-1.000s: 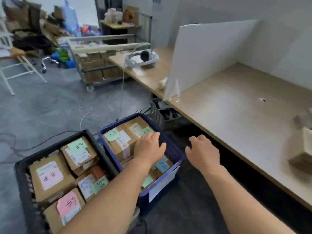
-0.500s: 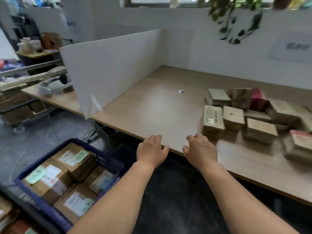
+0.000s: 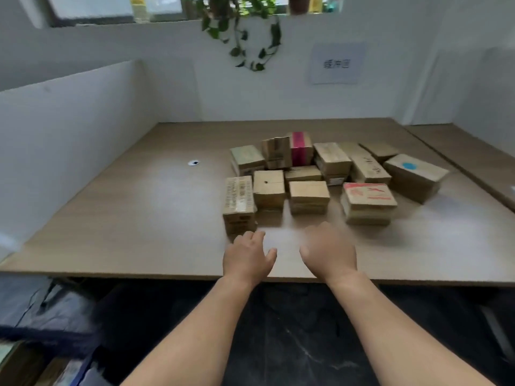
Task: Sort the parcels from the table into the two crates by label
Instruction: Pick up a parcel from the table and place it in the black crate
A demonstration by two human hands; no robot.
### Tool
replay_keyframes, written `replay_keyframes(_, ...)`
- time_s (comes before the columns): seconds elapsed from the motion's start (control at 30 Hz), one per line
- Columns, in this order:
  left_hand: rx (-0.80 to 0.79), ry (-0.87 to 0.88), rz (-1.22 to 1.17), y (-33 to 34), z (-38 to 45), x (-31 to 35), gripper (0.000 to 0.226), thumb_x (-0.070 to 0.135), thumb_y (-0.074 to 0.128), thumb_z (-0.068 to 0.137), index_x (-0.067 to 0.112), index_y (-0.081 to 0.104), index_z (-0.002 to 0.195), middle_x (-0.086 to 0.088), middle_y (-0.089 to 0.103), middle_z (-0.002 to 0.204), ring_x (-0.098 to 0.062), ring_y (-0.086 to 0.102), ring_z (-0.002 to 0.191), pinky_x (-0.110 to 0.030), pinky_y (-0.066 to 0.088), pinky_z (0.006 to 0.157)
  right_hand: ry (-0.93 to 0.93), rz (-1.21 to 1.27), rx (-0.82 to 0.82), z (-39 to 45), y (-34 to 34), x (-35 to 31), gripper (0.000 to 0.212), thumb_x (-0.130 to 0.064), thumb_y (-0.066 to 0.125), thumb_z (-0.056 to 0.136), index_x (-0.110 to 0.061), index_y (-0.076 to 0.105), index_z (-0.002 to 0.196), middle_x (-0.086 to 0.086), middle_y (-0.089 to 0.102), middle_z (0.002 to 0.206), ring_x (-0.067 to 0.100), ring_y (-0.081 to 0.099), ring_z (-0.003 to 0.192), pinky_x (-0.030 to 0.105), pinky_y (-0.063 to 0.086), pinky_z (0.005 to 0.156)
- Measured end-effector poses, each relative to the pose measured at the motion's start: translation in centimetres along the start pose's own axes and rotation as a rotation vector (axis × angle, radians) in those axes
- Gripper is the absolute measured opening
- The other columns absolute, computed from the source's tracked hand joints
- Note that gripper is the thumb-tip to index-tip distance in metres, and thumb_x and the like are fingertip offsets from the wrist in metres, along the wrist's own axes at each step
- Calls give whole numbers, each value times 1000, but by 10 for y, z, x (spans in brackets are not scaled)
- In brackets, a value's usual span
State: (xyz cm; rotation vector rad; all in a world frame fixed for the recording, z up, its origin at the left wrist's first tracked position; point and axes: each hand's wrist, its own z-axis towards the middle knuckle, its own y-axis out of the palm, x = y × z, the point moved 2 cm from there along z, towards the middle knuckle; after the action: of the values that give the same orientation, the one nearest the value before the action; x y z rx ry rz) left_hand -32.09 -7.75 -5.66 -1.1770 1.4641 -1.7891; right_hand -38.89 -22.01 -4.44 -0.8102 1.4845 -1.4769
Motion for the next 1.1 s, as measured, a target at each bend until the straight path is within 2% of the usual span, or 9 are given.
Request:
replay_keyframes(0.1,-30,90,0,15,24,38,56,48,39,97,21,35,145,0,43,145,-19,40,131,-34,37,103,77,6,11,6,-1,36,40,-32,40,98,-19,50,134,5,51,129,22,50,117,34,46,87)
replay_keyframes(0.4,-64,295,-48,59,106,134,56,48,42,96,21,35,145,0,47,141,-18,45,128,-33,41,101,264,-15,33,51,-7,138,38,-36,41,100,-21,50,133,6,50,130,22,49,118,33,44,89)
replay_keyframes(0.63,-127,306,-82,80,198,184,56,49,45,94,23,36,143,1,49,137,-18,48,123,-35,46,97,382,-47,-18,133,-7,200,43,-37,41,99,-21,47,138,6,49,131,23,48,119,35,46,91)
replay_keyframes(0.8,-144,286,-138,95,257,203,56,47,46,94,23,35,144,1,51,132,-17,49,119,-33,47,96,404,-39,-27,187,1,233,39,-38,41,98,-20,50,132,5,51,122,20,51,110,33,48,86)
replay_keyframes(1.1,-158,354,-212,110,324,264,57,46,48,94,24,34,145,1,47,140,-17,43,128,-35,44,98,456,-53,-62,237,-3,283,40,-36,40,100,-22,46,136,6,49,131,22,48,119,34,46,87)
